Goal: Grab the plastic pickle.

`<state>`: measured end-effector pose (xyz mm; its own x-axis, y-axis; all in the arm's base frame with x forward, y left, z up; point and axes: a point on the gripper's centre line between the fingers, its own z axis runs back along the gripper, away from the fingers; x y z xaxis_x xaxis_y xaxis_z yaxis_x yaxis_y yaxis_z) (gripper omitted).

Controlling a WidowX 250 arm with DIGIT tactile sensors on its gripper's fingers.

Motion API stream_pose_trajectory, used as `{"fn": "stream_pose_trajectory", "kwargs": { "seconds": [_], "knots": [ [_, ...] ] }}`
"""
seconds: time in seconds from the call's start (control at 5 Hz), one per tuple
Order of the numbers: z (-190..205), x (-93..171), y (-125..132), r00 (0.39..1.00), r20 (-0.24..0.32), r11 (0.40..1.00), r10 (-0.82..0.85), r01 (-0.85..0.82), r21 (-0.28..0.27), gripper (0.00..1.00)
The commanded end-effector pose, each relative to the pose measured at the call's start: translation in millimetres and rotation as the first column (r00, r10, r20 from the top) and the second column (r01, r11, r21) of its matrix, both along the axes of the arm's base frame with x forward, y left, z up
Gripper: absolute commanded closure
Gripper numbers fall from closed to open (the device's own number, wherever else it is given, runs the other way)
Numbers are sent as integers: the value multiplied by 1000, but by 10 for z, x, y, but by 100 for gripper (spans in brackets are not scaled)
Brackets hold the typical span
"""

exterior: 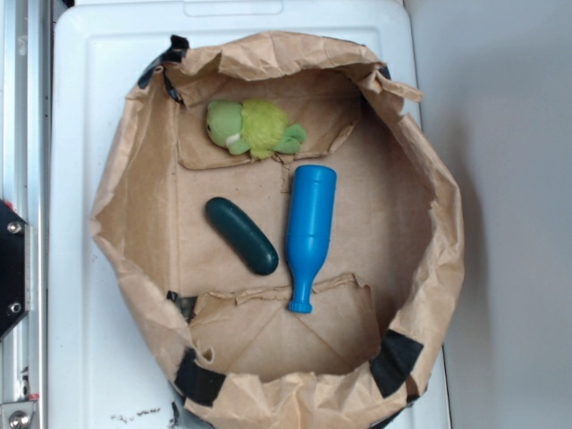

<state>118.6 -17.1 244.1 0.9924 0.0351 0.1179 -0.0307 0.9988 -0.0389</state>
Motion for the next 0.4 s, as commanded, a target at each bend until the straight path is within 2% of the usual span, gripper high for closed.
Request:
{"fn": "stream_pose_trajectory", "kwargs": {
  "seconds": [0.0, 0.2],
  "knots": [
    [0, 0, 0, 1000, 0, 1000, 0, 0, 0, 0],
    [-51, 500, -28, 986, -39, 984, -163, 165, 63, 0]
  ]
}}
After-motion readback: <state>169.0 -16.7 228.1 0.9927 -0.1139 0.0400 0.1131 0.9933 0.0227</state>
